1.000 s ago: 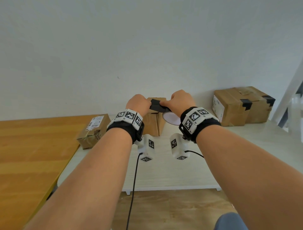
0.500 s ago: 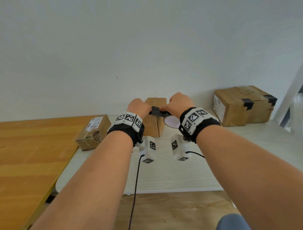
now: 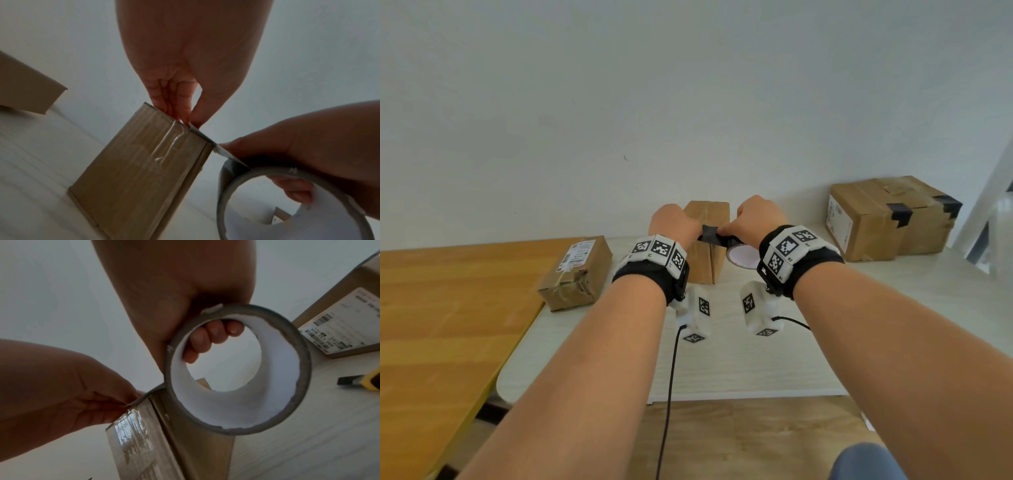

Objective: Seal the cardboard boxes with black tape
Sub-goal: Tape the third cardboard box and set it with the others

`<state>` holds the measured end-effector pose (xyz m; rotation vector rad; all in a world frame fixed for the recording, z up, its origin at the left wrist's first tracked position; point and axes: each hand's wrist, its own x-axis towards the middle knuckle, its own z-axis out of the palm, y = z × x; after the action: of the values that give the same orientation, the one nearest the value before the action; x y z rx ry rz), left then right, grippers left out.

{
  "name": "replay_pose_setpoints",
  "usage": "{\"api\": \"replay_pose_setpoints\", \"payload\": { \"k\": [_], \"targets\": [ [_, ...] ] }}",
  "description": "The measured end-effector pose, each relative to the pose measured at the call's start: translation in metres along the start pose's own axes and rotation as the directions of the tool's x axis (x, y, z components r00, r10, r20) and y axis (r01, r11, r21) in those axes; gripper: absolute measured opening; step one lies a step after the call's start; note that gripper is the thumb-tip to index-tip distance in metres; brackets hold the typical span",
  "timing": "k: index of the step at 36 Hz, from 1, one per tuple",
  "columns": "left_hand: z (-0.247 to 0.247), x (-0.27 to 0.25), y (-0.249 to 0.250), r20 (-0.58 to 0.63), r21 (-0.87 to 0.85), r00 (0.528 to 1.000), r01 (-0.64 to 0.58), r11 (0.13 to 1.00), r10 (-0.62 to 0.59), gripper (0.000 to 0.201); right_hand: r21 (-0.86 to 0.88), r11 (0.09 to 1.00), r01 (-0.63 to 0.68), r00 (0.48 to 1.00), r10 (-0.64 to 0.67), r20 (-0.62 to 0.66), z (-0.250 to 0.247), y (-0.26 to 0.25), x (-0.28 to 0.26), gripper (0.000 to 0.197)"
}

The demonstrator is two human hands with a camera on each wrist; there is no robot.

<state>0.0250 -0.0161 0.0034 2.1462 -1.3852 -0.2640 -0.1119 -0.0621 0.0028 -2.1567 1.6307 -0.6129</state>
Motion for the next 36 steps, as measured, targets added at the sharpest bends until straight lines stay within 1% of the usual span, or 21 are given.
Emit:
{"api": "replay_pose_setpoints", "payload": {
  "k": [5,7,9,10,14,16,19,22,26,30,33,36],
  "targets": [
    [0.005,-0.002,0.0,-0.027,0.0,1.0,-0.015,1.0,0.015,0.037,0.018,1.0,-0.004,1.0,0.004,-0.001,0.004,0.005,-0.001,0.038],
    [0.007,-0.004,-0.001,-0.054,0.007,0.998,-0.034,0.999,0.034,0.024,0.035,0.999,-0.007,1.0,0.007,0.005,0.006,0.007,-0.001,0.039],
    [0.004,-0.007,0.0,-0.096,-0.017,0.993,-0.076,0.997,0.074,0.004,0.057,0.998,-0.013,1.0,0.012,0.017,0.008,0.009,-0.001,0.039],
    [0.004,-0.008,-0.001,-0.112,-0.031,0.989,-0.101,0.994,0.097,0.006,0.065,0.998,-0.015,1.0,0.013,0.022,0.008,0.01,0.0,0.039],
    [0.005,-0.011,-0.002,-0.111,-0.012,0.969,-0.225,0.974,0.222,0.026,0.085,0.996,-0.021,1.0,0.019,0.024,0.01,0.011,-0.002,0.04],
    [0.006,-0.015,0.0,-0.08,0.032,0.947,-0.31,0.95,0.312,0.034,0.086,0.996,-0.019,1.0,0.018,0.022,0.01,0.012,-0.002,0.041],
    [0.006,-0.018,0.003,0.017,0.108,0.913,-0.407,0.907,0.407,0.039,0.089,0.996,-0.01,1.0,0.008,0.017,0.011,0.014,-0.003,0.042],
    [0.005,-0.02,0.0,0.073,0.13,0.909,-0.416,0.9,0.41,0.039,0.099,0.995,0.003,1.0,-0.004,0.012,0.011,0.016,-0.003,0.042],
    [0.004,-0.026,-0.008,0.066,0.112,0.906,-0.422,0.9,0.417,0.042,0.112,0.994,0.009,1.0,-0.012,0.018,0.014,0.018,-0.004,0.044],
    [0.003,-0.032,-0.007,0.102,0.151,0.905,-0.425,0.893,0.414,0.042,0.118,0.993,0.001,1.0,-0.004,0.022,0.016,0.021,-0.003,0.047],
    [0.002,-0.033,-0.005,0.129,0.144,0.911,-0.408,0.901,0.392,0.042,0.167,0.986,-0.014,0.999,0.008,0.039,0.014,0.024,-0.003,0.047],
    [0.001,-0.033,-0.005,0.132,0.133,0.918,-0.391,0.911,0.375,0.042,0.233,0.972,-0.035,0.999,0.025,0.045,0.01,0.027,-0.003,0.043]
  ]
}}
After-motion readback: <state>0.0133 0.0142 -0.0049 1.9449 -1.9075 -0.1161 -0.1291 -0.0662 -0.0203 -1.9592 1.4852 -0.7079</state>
